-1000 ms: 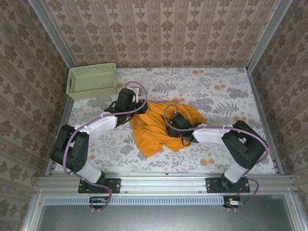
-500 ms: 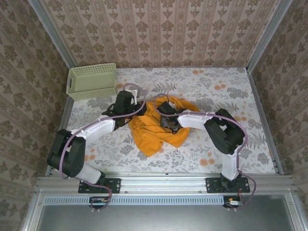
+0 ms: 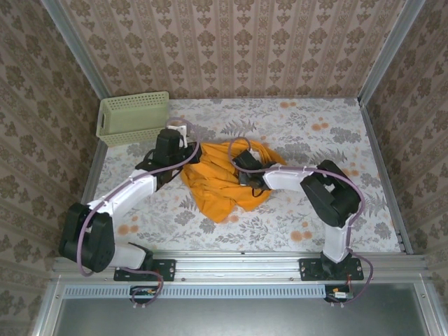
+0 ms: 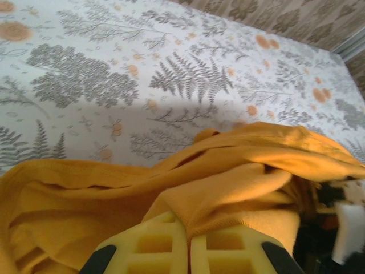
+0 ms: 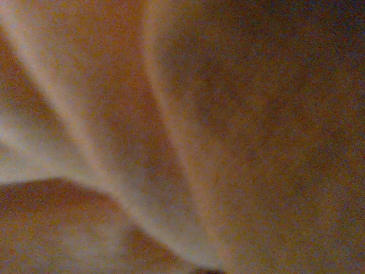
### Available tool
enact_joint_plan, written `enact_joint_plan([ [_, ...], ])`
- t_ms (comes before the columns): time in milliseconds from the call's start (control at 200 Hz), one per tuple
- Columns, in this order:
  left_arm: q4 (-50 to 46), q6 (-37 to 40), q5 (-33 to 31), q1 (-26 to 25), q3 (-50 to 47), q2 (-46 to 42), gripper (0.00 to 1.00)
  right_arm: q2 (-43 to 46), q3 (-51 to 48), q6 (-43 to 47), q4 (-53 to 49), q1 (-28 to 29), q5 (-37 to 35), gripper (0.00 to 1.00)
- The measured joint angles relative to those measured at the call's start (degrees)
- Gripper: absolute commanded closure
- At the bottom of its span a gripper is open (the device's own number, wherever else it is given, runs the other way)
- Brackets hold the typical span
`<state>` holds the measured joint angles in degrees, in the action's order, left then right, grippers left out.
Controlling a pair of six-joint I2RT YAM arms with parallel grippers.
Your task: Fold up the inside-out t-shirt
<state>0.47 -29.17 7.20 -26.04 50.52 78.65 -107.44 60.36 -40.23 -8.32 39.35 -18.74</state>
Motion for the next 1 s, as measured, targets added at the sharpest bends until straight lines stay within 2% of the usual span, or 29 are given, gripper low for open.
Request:
enact_joint_plan([
  [165, -6.25, 1.60, -2.84, 0.70, 5.68, 5.14, 1.00, 5.88, -6.27, 2.16, 2.43, 3.87, 0.90, 1.00],
  [240, -9.73, 1.92, -4.76, 0.70, 8.96, 9.03, 0.96, 9.40, -9.25, 2.97, 5.01, 5.57, 1.27, 1.00],
  [360, -15.50, 2.75, -6.84, 0.70, 14.36, 16.35, 0.76, 16.02, -14.32, 4.07, 9.66, 7.48, 1.92, 1.00],
  [460, -19.67, 3.67, -8.81, 0.20, 15.69, 19.67, 0.53, 21.57, -18.73, 4.07, 13.66, 7.78, 2.34, 1.00],
  [535, -22.29, 4.61, -10.97, -1.29, 14.80, 18.78, 0.36, 24.81, -21.81, 4.07, 16.15, 7.78, 2.51, 1.00],
  [650, -23.91, 4.79, -13.42, -7.91, 10.93, 10.93, 0.27, 26.25, -24.72, 4.09, 19.45, 7.87, 2.73, 1.00],
  [810, -21.81, 2.73, -11.98, -19.08, 8.24, -0.52, 0.28, 26.34, -28.72, 4.04, 25.18, 8.48, 3.65, 1.00],
  [905, -18.40, 0.39, -9.25, -20.41, 6.29, -1.31, 0.28, 27.50, -30.84, 4.04, 28.13, 8.72, 4.37, 1.00],
  [1000, -16.15, -1.36, -6.45, -20.48, 4.57, 2.45, 0.30, 29.53, -32.44, 4.00, 31.06, 8.83, 4.76, 1.00],
])
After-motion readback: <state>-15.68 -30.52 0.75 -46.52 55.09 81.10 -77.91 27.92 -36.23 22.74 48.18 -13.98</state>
